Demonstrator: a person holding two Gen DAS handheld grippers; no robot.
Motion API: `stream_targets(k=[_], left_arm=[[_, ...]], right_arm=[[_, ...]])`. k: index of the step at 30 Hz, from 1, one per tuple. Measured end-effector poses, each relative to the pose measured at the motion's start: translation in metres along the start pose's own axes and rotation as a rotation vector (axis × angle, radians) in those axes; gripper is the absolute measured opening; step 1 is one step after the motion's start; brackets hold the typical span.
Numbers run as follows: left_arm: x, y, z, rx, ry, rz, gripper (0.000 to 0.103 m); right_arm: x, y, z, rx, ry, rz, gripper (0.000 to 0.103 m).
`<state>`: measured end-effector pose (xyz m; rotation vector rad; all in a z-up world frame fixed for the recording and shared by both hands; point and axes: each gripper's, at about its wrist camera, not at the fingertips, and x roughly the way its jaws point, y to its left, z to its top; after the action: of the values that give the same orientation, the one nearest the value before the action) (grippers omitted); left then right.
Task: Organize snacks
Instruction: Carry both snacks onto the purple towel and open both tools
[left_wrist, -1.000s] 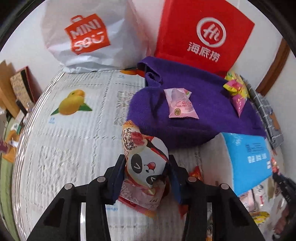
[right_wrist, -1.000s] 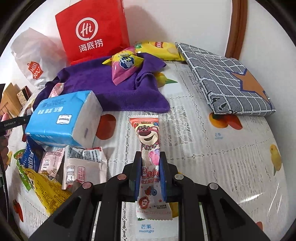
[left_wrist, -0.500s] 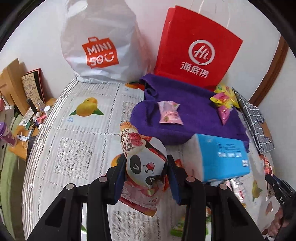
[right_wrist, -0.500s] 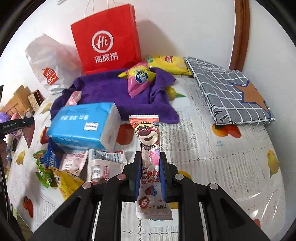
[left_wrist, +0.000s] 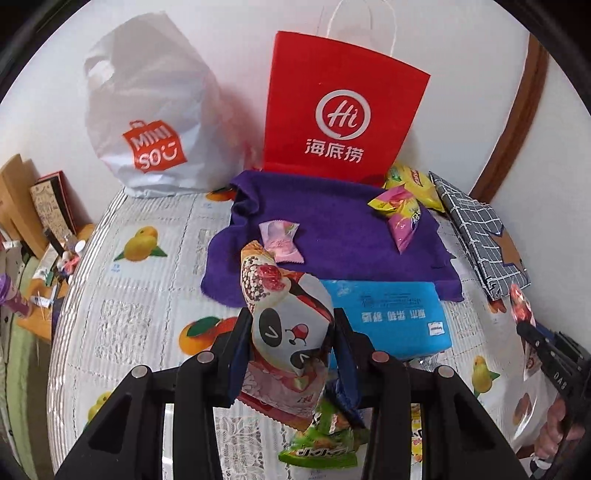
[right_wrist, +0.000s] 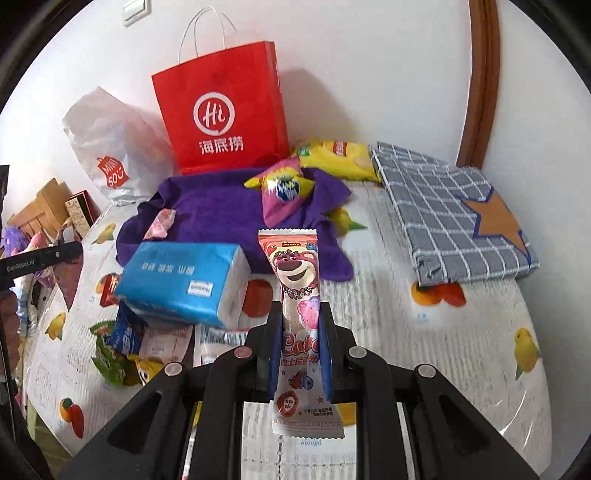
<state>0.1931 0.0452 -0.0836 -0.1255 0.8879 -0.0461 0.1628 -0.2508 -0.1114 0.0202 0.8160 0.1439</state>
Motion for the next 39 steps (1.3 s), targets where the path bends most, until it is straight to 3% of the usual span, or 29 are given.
stream_targets(k=[23, 39], left_arm=[[0.03, -0.003, 0.081, 0.003, -0.041, 0.012, 0.04], [0.093, 0.002, 0.112, -0.036, 0.016, -0.017, 0.04]], right_arm=[[0.058, 0.022, 0.1, 0.017, -0.069, 0.074, 0.018], [0.134, 0.039, 0.115, -0.028, -0.006, 0.144, 0.018]])
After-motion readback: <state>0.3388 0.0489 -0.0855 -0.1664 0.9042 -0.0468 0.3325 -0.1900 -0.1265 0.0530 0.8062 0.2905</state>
